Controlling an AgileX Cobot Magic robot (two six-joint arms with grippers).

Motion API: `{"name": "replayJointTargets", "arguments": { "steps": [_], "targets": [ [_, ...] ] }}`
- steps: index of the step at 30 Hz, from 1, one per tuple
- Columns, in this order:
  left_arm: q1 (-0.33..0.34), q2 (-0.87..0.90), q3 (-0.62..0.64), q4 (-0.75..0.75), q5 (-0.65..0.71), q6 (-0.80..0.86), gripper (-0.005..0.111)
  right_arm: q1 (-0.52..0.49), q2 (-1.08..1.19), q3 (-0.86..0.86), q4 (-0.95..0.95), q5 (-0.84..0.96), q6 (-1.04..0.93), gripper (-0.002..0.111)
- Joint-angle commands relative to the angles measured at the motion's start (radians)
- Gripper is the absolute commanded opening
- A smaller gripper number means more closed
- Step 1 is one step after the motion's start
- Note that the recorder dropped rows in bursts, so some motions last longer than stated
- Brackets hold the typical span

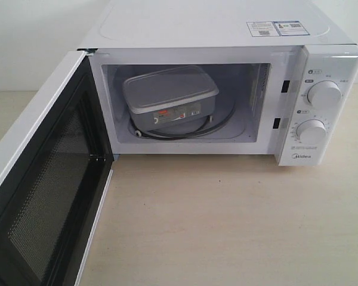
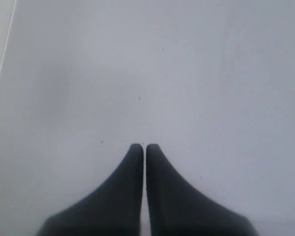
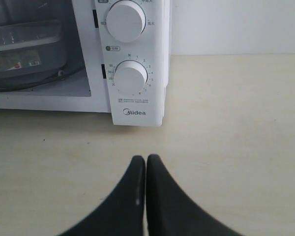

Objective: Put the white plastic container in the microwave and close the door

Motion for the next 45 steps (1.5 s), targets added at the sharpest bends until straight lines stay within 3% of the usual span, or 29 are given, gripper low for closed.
{"name": "replayJointTargets", "arguments": {
  "steps": [1,4,6,10,14,17,19,24,25,26,33,38,45],
  "targets": [
    [0.002,0.128,-0.235,-0.060,0.270,0.153,0.004,-0.003,-0.004,-0.001,-0.001,-0.002,-0.002,0.000],
    [0.002,0.274,-0.380,-0.056,0.459,0.182,0.004,-0.003,-0.004,-0.001,-0.001,-0.002,-0.002,0.000],
    [0.002,0.350,-0.450,-0.056,0.509,0.182,0.004,-0.003,-0.004,-0.001,-0.001,-0.002,-0.002,0.000],
    [0.002,0.448,-0.509,-0.060,0.468,0.182,0.004,-0.003,-0.004,-0.001,-0.001,-0.002,-0.002,0.000],
    [0.002,0.492,-0.513,-0.060,0.344,0.180,0.004,-0.003,-0.004,-0.001,-0.001,-0.002,-0.002,0.000],
    [0.002,0.515,-0.513,-0.060,0.381,0.177,0.004,-0.003,-0.004,-0.001,-0.001,-0.002,-0.002,0.000],
    [0.002,0.550,-0.533,-0.017,0.512,0.182,0.004,-0.003,-0.004,-0.001,-0.001,-0.002,-0.002,0.000],
    [0.002,0.830,-0.815,0.023,1.353,0.160,0.004,-0.003,-0.004,-0.001,-0.001,-0.002,-0.002,0.000],
    [0.002,0.905,-0.861,-0.001,1.493,0.160,0.004,-0.003,-0.004,-0.001,-0.001,-0.002,-0.002,0.000],
    [0.002,0.963,-0.893,-0.027,1.540,0.160,0.004,-0.003,-0.004,-0.001,-0.001,-0.002,-0.002,0.000],
    [-0.007,1.182,-0.909,-0.421,1.540,0.385,0.004,-0.003,-0.004,-0.001,-0.001,-0.002,-0.002,0.000],
    [-0.034,1.268,-0.909,-0.411,1.540,0.383,0.004,-0.003,-0.004,-0.001,-0.001,-0.002,-0.002,0.000],
    [-0.219,1.365,-0.909,-0.423,1.468,0.395,0.004,-0.003,-0.004,-0.001,-0.001,-0.002,-0.002,0.000]
  ]
}}
